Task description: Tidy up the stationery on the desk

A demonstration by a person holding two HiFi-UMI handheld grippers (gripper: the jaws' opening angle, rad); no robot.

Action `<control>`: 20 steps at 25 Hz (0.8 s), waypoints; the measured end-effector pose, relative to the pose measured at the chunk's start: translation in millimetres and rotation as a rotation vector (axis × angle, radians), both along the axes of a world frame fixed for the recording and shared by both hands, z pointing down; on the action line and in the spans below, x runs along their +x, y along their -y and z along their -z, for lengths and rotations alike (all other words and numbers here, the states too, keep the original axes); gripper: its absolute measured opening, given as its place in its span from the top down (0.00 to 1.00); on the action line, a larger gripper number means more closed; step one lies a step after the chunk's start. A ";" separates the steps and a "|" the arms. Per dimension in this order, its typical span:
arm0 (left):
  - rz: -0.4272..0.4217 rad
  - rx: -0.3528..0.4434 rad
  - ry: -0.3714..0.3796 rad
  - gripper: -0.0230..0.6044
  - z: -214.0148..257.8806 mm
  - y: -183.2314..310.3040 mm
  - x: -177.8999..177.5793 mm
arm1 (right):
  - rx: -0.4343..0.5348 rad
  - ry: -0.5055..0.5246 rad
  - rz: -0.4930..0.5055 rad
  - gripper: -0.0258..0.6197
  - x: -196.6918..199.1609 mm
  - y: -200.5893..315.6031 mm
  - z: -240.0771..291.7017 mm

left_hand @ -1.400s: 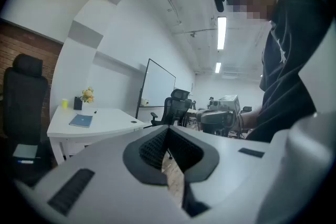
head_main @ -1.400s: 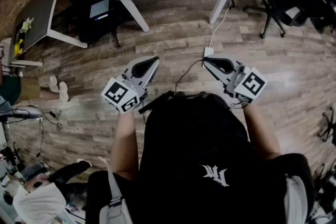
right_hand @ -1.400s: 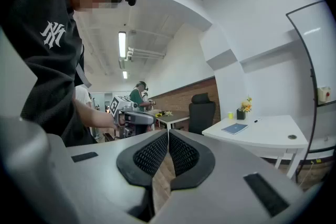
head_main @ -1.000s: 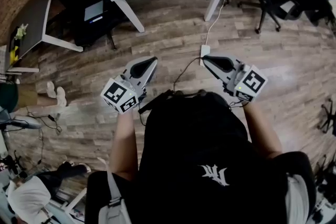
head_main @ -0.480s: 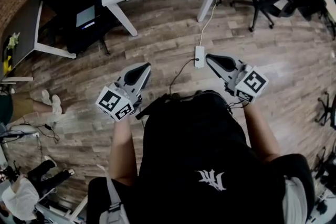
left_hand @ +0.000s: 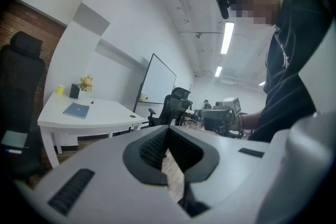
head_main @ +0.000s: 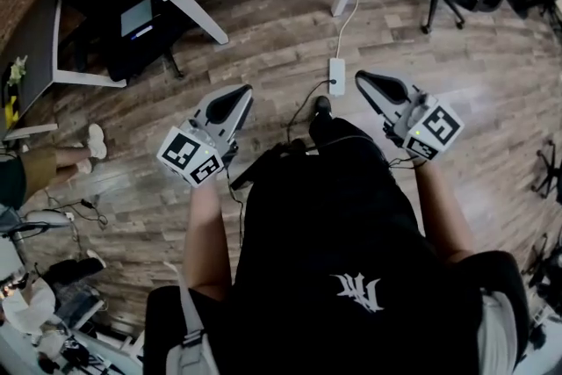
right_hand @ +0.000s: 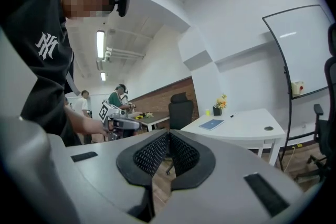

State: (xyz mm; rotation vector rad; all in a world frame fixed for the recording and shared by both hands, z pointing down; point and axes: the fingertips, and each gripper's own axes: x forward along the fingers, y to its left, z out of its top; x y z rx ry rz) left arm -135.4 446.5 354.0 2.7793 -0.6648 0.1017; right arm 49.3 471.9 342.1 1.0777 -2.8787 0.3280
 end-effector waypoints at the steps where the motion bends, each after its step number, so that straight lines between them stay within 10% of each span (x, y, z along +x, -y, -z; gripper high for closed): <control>1: 0.005 0.000 0.012 0.97 0.7 5.2 2.2 | 0.006 0.018 -0.001 0.90 3.5 6.9 0.8; 20: 0.147 0.035 0.129 0.97 49.7 148.9 46.9 | 0.077 0.059 0.294 0.90 16.3 194.1 17.0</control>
